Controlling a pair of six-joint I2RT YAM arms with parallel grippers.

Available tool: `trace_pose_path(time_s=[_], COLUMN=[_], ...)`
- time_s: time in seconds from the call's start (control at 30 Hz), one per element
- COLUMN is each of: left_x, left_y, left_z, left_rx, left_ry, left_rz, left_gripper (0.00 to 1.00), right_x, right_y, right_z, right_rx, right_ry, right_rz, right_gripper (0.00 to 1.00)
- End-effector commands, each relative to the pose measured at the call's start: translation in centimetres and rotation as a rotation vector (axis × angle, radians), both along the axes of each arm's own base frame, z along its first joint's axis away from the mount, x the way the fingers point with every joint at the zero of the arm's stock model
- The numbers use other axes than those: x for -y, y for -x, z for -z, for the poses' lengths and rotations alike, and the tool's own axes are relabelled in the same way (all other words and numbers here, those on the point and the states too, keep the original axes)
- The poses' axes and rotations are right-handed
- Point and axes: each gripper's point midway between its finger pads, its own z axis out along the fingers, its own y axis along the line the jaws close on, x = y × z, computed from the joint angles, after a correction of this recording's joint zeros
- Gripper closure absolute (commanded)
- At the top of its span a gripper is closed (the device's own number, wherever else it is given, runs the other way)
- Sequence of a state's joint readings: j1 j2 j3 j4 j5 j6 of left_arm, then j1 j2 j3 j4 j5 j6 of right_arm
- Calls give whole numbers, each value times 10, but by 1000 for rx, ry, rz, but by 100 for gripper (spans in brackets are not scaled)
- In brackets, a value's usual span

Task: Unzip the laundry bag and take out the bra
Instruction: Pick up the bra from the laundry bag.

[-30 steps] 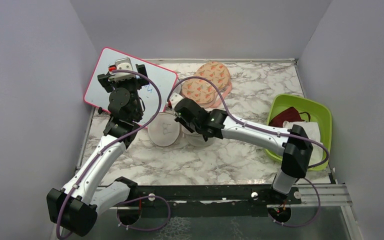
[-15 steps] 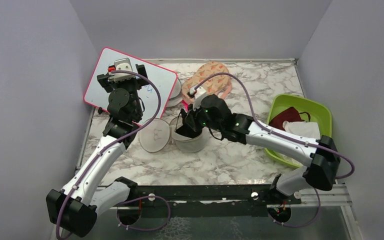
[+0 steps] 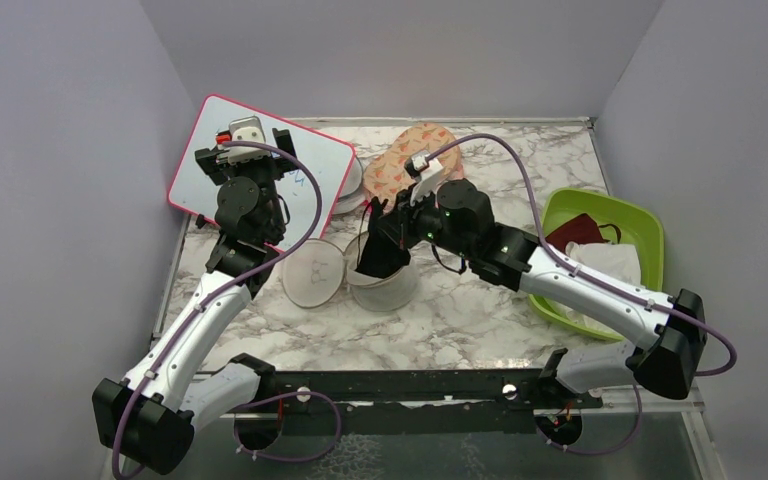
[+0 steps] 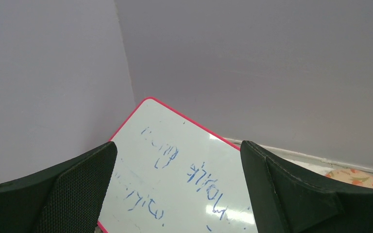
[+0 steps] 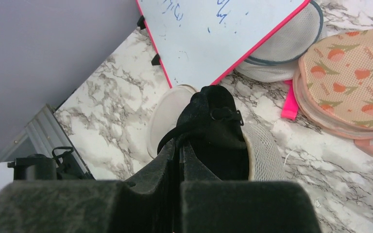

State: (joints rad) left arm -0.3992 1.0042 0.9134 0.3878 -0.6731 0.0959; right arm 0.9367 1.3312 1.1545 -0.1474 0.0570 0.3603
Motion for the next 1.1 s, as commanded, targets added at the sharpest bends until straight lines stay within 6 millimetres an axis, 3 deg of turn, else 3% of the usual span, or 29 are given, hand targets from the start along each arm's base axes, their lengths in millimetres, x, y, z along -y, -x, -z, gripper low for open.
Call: trace_pose_path(time_s=[0.0, 0.37, 0.67, 0.87, 1.07], left_x=[3, 5, 7, 7, 8], left_y=[2, 2, -1, -1, -1], left_z=[-8, -7, -4, -3, -3], left_rx=[35, 33, 25, 22, 19], left_ry=[20, 21, 22, 20, 20], left_rz=[28, 35, 43, 42, 44], left_gripper=[7, 7, 7, 7, 7], right_x=[-9, -11, 15, 46, 101], right_y=[9, 29, 39, 44, 31], right_z=[-46, -104, -154, -204, -226], right_rx=[50, -6, 44, 161, 294], right_ry=[-121, -285, -358, -377, -301], right_rz=[-53, -104, -68, -13, 193], right_gripper=[99, 99, 99, 99, 99])
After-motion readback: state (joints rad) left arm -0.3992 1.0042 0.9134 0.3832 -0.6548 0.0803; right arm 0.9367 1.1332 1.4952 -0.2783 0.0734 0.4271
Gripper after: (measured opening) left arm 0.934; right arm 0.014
